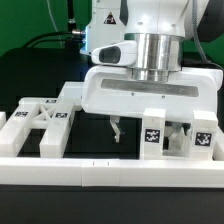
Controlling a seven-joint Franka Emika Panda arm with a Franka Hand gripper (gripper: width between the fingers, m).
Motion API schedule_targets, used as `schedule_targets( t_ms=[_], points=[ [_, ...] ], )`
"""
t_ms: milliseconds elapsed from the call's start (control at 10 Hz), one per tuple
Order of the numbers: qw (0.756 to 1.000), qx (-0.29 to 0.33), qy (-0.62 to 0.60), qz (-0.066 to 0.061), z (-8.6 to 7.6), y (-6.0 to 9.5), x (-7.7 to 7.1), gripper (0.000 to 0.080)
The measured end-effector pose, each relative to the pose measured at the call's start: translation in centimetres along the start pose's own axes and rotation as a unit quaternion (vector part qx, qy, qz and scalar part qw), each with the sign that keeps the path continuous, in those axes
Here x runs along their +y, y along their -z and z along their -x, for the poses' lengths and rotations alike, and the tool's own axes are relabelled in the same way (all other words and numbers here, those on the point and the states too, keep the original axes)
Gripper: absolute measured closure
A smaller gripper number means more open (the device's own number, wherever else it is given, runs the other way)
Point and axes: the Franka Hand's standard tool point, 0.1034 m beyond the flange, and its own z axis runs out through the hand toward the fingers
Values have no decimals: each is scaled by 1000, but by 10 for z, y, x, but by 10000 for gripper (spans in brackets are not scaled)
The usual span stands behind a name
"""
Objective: Assemble chair
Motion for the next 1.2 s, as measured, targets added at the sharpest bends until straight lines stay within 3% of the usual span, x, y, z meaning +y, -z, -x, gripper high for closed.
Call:
schedule_targets(
  t_ms=[100, 200, 700, 1200],
  points=[
    [1000, -2, 1, 1, 3, -3, 0, 372],
    [1000, -1, 1, 1, 2, -3, 1, 485],
    [1000, -6, 0, 0, -1, 3, 1, 484],
    [998, -57, -3, -12, -30, 61, 25, 482]
  ],
)
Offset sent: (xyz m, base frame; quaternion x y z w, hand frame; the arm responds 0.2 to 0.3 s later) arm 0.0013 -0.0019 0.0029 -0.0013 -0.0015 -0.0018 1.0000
